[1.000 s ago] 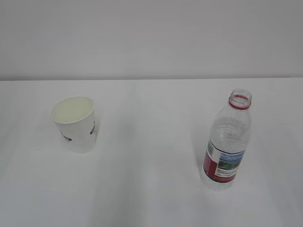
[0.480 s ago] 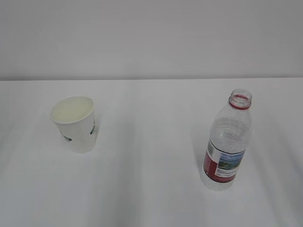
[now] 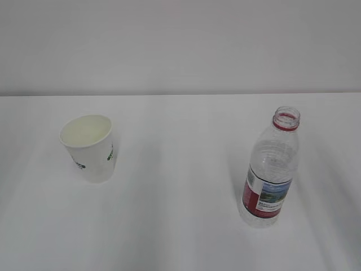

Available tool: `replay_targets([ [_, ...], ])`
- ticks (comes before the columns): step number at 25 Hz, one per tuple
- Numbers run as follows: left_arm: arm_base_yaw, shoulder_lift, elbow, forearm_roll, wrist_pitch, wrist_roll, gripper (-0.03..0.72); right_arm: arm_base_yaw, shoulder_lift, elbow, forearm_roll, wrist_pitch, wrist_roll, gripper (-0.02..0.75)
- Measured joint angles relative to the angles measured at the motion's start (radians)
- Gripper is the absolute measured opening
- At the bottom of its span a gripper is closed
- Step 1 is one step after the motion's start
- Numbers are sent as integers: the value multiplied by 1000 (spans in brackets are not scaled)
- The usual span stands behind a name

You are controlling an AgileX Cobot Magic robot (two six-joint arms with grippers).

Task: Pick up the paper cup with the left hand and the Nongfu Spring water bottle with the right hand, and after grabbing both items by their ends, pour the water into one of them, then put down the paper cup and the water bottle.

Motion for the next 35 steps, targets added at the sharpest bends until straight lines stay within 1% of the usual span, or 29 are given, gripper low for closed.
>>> replay_targets([
  [3, 0, 58, 0, 0, -22, 0, 577, 0, 57, 0, 0, -48, 0, 536],
  [6, 0, 118, 27, 0, -86, 0, 577, 0, 117, 0, 0, -80, 0, 536],
  [11, 0, 189, 128, -39, -283, 0, 577, 0, 200, 2, 7, -123, 0, 536],
  [14, 0, 210, 202, -47, -402, 0, 577, 0, 215, 39, 28, -170, 0, 536],
  [16, -3, 227, 252, -50, -474, 0, 577, 0, 217, 84, 36, -232, 0, 536],
  [18, -12, 244, 293, -51, -534, 0, 577, 0, 217, 128, 37, -303, 0, 536],
  [20, -38, 259, 323, -50, -577, 0, 577, 0, 217, 163, 37, -350, 0, 536],
  [25, -103, 316, 374, -50, -618, 0, 577, 0, 217, 220, 37, -367, 0, 536],
  [28, -112, 348, 421, -50, -676, -7, 577, 0, 217, 240, 37, -373, 0, 536],
  [32, -112, 362, 505, -50, -867, -80, 577, 0, 217, 290, 22, -424, 27, 536],
  [35, -112, 364, 526, -46, -927, -108, 577, 0, 226, 330, -7, -478, 34, 536],
])
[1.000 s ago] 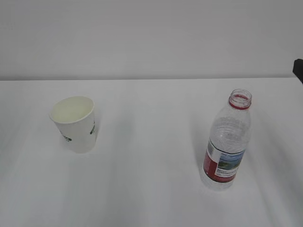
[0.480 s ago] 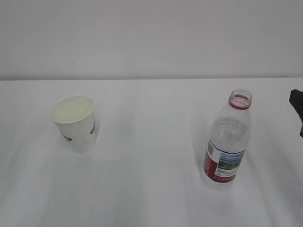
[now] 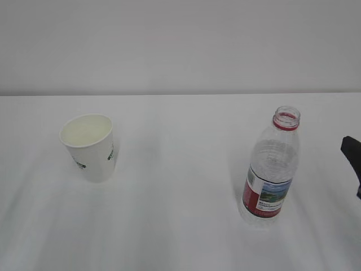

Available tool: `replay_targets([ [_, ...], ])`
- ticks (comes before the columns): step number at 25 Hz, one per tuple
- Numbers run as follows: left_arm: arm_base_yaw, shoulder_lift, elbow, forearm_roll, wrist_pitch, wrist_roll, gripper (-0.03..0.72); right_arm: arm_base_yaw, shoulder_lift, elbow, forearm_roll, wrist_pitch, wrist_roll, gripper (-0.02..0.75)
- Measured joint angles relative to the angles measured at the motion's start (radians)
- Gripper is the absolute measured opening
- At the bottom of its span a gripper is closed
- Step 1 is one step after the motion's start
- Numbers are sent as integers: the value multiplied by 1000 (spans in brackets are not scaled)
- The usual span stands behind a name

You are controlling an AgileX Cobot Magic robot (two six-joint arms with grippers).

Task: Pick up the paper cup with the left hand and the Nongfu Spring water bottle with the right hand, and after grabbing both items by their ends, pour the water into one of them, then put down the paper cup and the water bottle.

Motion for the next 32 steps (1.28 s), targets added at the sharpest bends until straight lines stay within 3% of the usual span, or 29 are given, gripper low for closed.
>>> replay_targets([
  [10, 0, 0, 0, 89, -13, -10, 577, 0, 95, 92, -61, -201, 0, 535],
  [27, 0, 0, 0, 176, 36, -12, 580, 0, 234, 92, -322, -250, 6, 538],
  [32, 0, 0, 0, 179, 37, -43, 641, 0, 253, 92, -363, -291, 48, 614],
])
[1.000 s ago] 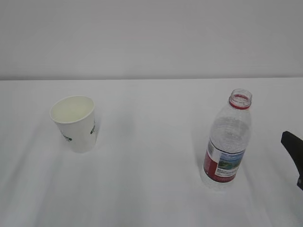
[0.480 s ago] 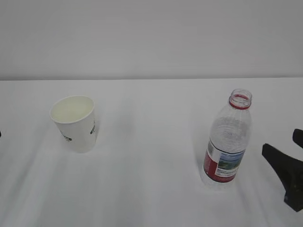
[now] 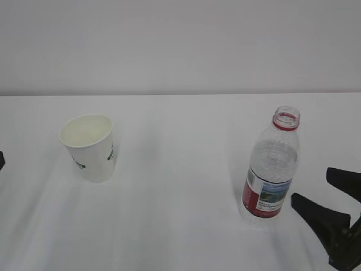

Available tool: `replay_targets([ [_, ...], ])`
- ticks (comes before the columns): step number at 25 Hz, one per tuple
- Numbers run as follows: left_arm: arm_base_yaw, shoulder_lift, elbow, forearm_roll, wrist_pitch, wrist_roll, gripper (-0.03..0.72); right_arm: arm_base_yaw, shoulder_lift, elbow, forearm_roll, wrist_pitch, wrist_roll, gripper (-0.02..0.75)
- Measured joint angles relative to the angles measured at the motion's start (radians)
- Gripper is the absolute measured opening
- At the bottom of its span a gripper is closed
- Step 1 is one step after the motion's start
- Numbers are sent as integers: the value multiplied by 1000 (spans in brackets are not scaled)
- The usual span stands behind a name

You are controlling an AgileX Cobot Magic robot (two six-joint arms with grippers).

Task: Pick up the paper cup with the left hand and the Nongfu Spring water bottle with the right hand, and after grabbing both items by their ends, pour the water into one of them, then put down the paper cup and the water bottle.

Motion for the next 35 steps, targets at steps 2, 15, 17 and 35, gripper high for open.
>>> replay_targets([
  [2, 0, 0, 0, 0, 2, -17, 666, 0, 15, 0, -7, -8, 12, 631],
  [15, 0, 0, 0, 0, 4, -44, 682, 0, 251, 0, 9, -109, -21, 642],
  [17, 0, 0, 0, 0, 4, -44, 681, 0, 286, 0, 13, -109, -50, 643],
  [35, 0, 0, 0, 0, 4, -46, 648, 0, 357, -66, -9, -120, -71, 643],
])
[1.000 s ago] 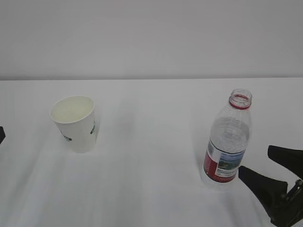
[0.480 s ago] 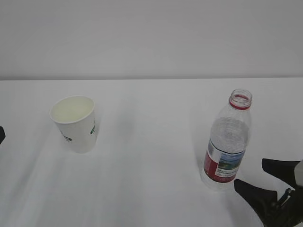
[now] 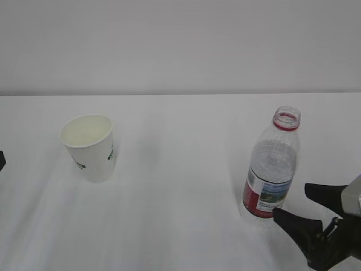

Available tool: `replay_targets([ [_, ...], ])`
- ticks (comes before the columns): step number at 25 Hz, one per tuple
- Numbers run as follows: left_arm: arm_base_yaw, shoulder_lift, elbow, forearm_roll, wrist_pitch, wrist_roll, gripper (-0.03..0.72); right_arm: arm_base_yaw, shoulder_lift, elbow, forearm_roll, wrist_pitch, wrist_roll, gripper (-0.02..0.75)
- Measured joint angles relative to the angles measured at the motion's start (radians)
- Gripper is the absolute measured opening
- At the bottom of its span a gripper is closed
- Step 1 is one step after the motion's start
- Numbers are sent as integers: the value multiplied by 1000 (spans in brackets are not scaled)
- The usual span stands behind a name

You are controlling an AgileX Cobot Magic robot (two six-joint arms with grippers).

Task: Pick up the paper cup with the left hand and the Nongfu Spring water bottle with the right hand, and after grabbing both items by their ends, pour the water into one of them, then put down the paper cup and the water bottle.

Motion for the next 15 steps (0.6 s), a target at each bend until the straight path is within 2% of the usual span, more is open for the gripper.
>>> replay_targets([
  [15, 0, 0, 0, 0, 0, 0, 622, 0, 138, -116, -52, 0, 0, 643],
])
